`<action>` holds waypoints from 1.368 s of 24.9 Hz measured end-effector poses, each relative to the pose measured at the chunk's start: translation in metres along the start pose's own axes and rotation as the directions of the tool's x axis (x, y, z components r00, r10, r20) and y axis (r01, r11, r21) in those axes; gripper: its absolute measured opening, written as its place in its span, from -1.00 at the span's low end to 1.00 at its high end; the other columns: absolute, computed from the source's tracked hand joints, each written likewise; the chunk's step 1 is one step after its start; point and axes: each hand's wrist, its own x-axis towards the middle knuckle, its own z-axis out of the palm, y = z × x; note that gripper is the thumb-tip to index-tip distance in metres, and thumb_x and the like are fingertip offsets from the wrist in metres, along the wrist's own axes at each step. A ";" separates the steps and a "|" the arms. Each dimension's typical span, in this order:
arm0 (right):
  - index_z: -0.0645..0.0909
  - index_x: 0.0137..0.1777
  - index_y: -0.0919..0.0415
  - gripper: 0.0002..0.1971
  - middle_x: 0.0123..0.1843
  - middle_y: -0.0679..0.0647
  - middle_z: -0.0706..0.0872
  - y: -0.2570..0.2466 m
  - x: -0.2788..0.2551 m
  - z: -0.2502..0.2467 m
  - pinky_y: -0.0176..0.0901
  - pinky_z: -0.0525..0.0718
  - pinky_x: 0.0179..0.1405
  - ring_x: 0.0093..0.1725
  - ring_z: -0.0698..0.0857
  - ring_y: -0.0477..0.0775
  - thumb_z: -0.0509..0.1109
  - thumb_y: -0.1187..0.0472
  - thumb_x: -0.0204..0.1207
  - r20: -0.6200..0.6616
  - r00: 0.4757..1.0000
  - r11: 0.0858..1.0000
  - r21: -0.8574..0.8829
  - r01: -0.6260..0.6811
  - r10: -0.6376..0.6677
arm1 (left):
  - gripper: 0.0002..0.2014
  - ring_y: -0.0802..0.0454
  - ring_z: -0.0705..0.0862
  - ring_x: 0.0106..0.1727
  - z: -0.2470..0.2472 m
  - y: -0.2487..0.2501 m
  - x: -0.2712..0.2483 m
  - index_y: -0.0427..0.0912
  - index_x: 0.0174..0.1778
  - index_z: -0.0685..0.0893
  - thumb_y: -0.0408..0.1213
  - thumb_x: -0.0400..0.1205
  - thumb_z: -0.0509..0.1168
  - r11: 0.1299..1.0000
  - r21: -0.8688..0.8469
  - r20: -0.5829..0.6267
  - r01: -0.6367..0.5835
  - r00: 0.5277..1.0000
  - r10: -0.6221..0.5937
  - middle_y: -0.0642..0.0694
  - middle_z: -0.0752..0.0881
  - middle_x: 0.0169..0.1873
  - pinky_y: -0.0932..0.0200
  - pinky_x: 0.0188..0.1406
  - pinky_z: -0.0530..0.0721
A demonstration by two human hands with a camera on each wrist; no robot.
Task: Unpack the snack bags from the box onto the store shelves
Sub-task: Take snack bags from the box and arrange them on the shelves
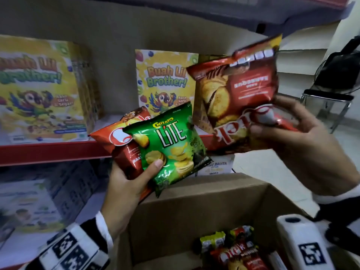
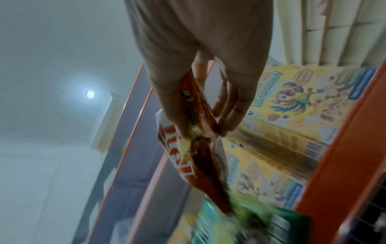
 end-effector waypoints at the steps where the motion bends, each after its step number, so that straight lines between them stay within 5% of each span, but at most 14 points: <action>1: 0.68 0.19 0.04 -0.38 0.13 0.09 0.80 -0.008 0.001 -0.003 -0.12 0.76 -0.08 0.13 0.78 0.13 0.60 0.31 0.03 0.047 0.999 1.000 0.021 -0.005 0.004 | -0.32 0.03 0.77 0.14 0.000 -0.001 0.000 0.04 0.23 0.61 -0.08 0.14 0.58 1.000 0.008 0.003 0.006 1.000 -0.006 0.01 0.80 0.10 0.05 0.09 0.72; 3: 0.72 0.18 0.10 -0.36 0.12 0.15 0.80 -0.019 0.002 -0.007 -0.13 0.76 -0.08 0.11 0.79 0.15 0.67 0.24 -0.01 0.117 0.992 0.999 -0.004 -0.046 0.046 | -0.29 -0.01 0.76 0.16 0.000 -0.002 0.000 -0.02 0.25 0.62 -0.17 0.16 0.66 1.000 0.026 0.021 0.012 1.000 -0.013 -0.03 0.80 0.11 -0.02 0.15 0.67; 6: 0.80 -0.01 0.18 -0.41 -0.02 0.23 0.83 -0.019 -0.002 -0.006 -0.09 0.78 -0.24 -0.11 0.84 0.19 0.73 0.09 -0.14 0.152 0.970 0.981 -0.037 -0.189 0.192 | -0.31 0.02 0.79 0.10 -0.001 -0.001 0.001 -0.05 0.20 0.65 -0.19 0.12 0.67 1.000 0.023 0.035 0.019 0.999 -0.020 -0.02 0.82 0.04 0.20 -0.04 0.74; 11: 0.79 -0.05 -0.11 -0.78 -0.08 0.12 0.85 -0.006 -0.005 0.007 -0.09 0.78 -0.41 -0.25 0.82 0.04 0.38 0.06 0.35 0.129 0.931 0.930 -0.187 -0.316 0.342 | -0.35 0.06 0.79 0.07 -0.001 0.001 -0.003 0.02 0.23 0.60 -0.16 0.17 0.54 1.000 0.005 0.095 0.029 0.995 -0.029 -0.05 0.81 0.08 0.34 -0.14 0.72; 14: 0.70 0.07 -0.22 -0.72 -0.15 0.08 0.84 0.000 -0.007 0.013 0.14 0.72 -0.42 -0.33 0.80 0.11 0.31 -0.11 0.37 0.090 0.937 0.883 -0.376 -0.283 0.338 | -0.30 0.15 0.79 0.04 0.001 0.000 -0.006 0.03 0.26 0.56 -0.15 0.14 0.52 0.998 0.028 0.123 0.051 0.991 -0.054 0.04 0.81 0.05 0.42 -0.18 0.70; 17: 0.70 0.07 0.01 -0.52 -0.41 0.09 0.73 0.005 -0.005 0.013 -0.27 0.47 -0.69 -0.60 0.58 0.05 0.30 -0.29 0.31 0.050 0.936 0.882 -0.354 -0.310 0.350 | -0.33 0.25 0.79 -0.02 0.003 -0.001 -0.007 0.03 0.22 0.57 -0.15 0.13 0.50 0.997 0.045 0.119 0.055 0.991 -0.060 0.14 0.82 -0.01 0.48 -0.22 0.67; 19: 0.73 0.01 0.19 -0.28 -0.37 0.17 0.73 0.007 -0.006 0.013 -0.25 0.51 -0.67 -0.57 0.58 0.12 0.44 -0.43 0.09 0.100 0.898 0.878 -0.282 -0.387 0.429 | -0.35 0.25 0.78 -0.01 0.005 0.001 -0.007 0.03 0.21 0.58 -0.15 0.15 0.49 0.996 0.067 0.109 0.060 0.992 -0.067 0.13 0.82 -0.01 0.41 -0.18 0.69; 21: 0.71 0.10 0.25 -0.16 -0.05 0.26 0.81 0.007 -0.006 0.012 0.09 0.75 -0.32 -0.22 0.77 0.35 0.72 -0.25 -0.16 0.261 0.825 0.865 -0.163 -0.474 0.501 | -0.36 0.21 0.79 -0.02 0.006 0.000 -0.007 0.03 0.21 0.58 -0.17 0.16 0.49 0.996 0.066 0.092 0.067 0.993 -0.073 0.07 0.83 -0.02 0.33 -0.15 0.71; 24: 0.61 0.21 0.28 -0.24 0.06 0.29 0.80 0.007 -0.004 0.007 0.06 0.80 -0.05 0.04 0.79 0.32 0.76 0.39 -0.08 0.335 0.773 0.842 -0.240 -0.484 0.540 | -0.29 0.10 0.82 -0.03 0.008 0.001 -0.007 -0.03 0.23 0.57 -0.16 0.10 0.55 0.995 0.046 0.087 0.083 0.992 -0.087 -0.02 0.84 -0.03 0.35 -0.24 0.73; 28: 0.69 0.11 0.41 -0.44 0.02 0.32 0.81 0.009 -0.001 0.005 -0.03 0.81 -0.10 -0.04 0.81 0.28 0.59 0.25 0.04 0.215 0.856 0.879 -0.201 -0.433 0.471 | -0.23 0.10 0.81 -0.01 0.009 0.000 -0.008 -0.03 0.27 0.55 -0.10 0.09 0.57 0.994 0.068 0.063 0.083 0.994 -0.087 0.02 0.83 -0.01 0.33 -0.23 0.73; 32: 0.71 0.06 -0.07 -0.53 0.05 0.09 0.82 0.006 0.000 0.002 -0.03 0.75 -0.40 -0.03 0.81 0.20 0.61 0.07 0.07 0.042 0.962 0.952 -0.167 -0.258 0.269 | -0.18 0.13 0.80 0.03 0.005 -0.006 -0.006 0.03 0.34 0.52 -0.08 0.10 0.56 0.988 0.112 0.016 0.107 0.994 -0.109 0.06 0.81 0.04 0.05 0.05 0.73; 34: 0.76 -0.03 -0.06 -0.65 0.04 0.00 0.81 0.004 -0.001 0.005 -0.11 0.71 -0.42 0.02 0.80 0.13 0.58 0.00 0.13 0.011 0.988 0.965 -0.212 -0.151 0.157 | -0.20 0.16 0.80 0.02 0.006 -0.007 -0.007 0.05 0.32 0.54 -0.06 0.11 0.61 0.990 0.101 0.027 0.103 0.994 -0.106 0.09 0.82 0.03 0.07 0.04 0.76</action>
